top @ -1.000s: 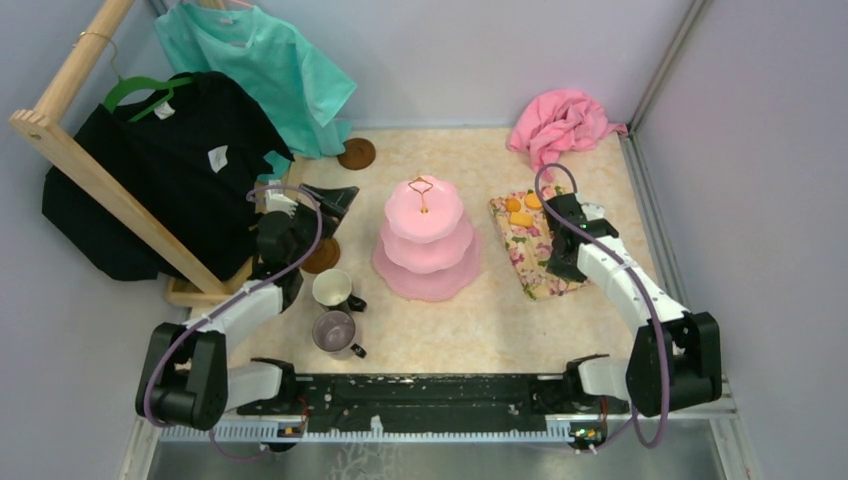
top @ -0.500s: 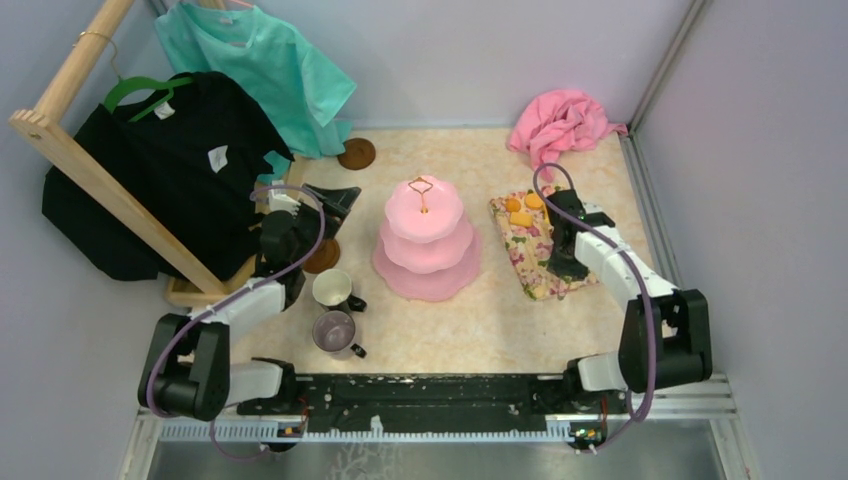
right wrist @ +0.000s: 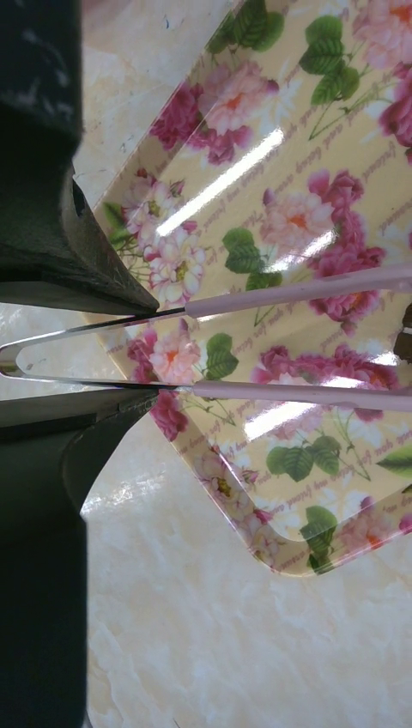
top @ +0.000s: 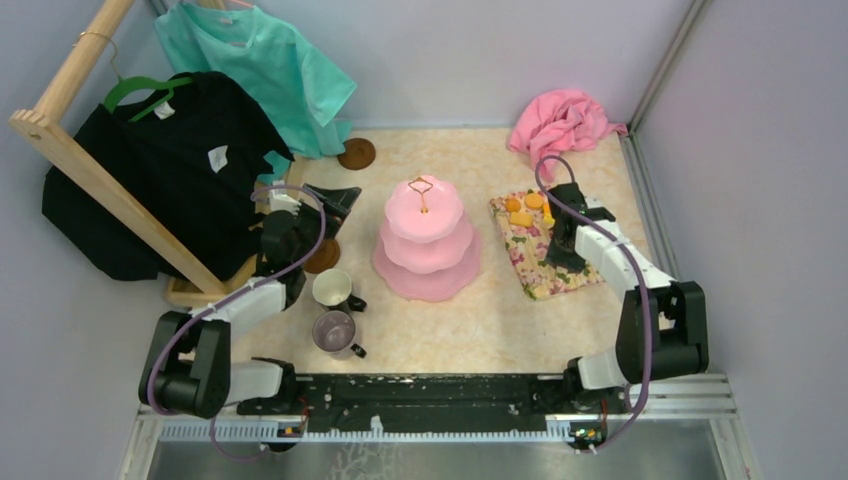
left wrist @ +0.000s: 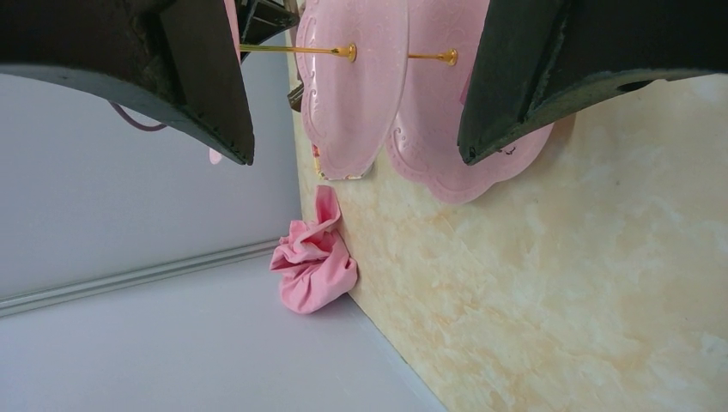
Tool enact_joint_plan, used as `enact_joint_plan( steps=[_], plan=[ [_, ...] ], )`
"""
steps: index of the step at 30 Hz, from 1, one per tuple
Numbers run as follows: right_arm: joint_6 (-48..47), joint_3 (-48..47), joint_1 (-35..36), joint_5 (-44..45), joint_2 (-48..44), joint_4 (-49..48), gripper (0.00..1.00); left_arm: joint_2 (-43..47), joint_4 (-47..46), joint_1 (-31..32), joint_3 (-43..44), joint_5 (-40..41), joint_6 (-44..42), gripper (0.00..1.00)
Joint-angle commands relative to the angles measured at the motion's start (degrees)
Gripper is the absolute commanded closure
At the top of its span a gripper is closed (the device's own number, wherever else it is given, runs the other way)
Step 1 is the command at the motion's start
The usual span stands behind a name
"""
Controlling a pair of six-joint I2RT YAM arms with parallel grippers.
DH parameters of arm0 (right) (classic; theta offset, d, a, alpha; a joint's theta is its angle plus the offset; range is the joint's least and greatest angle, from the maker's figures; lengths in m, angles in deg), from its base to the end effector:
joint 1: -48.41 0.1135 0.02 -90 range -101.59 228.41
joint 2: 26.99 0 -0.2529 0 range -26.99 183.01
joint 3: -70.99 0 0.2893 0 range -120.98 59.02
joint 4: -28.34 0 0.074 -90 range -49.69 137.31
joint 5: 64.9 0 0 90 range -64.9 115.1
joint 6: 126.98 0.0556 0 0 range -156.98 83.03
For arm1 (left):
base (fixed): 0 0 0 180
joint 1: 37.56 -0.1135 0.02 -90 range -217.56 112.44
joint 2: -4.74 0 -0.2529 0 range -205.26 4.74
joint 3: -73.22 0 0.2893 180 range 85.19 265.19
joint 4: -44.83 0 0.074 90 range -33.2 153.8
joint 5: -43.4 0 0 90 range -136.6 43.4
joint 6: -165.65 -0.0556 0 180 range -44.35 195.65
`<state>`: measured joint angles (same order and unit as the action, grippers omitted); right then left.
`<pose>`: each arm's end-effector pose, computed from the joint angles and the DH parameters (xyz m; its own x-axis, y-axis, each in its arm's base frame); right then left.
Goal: Serve the afternoon tea
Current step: Adjust the dessert on the tray.
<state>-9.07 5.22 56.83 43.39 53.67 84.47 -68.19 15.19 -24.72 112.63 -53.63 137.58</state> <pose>0.2991 0.0266 0.1688 -0.8444 0.3243 -0.4263 0.4042 0.9080 -0.1100 0.3064 -0.0768 0.1868 -0.3307 -0.8228 -0.4622 0.1016 0.4558 -0.8842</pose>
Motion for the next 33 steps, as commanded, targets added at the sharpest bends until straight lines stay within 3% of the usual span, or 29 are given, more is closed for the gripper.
enact_joint_plan(
  steps=[1, 19, 26, 33],
  plan=[
    [2.6, -3.0, -0.6, 1.7, 0.7, -2.6, 0.65, -0.2, -2.1, 0.4, 0.5, 0.3, -0.7, 0.07],
    [5.4, -0.3, -5.3, 1.7, -6.2, -0.5, 0.78, 1.2, -2.2, 0.5, -0.3, -0.5, -0.7, 0.07],
    [4.7, 0.6, -5.4, -0.3, -5.1, -1.8, 0.72, 1.7, -1.5, 0.4, -0.6, -0.1, -1.1, 0.07],
    [4.6, 2.1, -5.4, -1.8, -6.7, -3.4, 0.81, 1.2, -1.7, 0.5, -0.5, -0.1, -1.0, 0.07]
  ],
)
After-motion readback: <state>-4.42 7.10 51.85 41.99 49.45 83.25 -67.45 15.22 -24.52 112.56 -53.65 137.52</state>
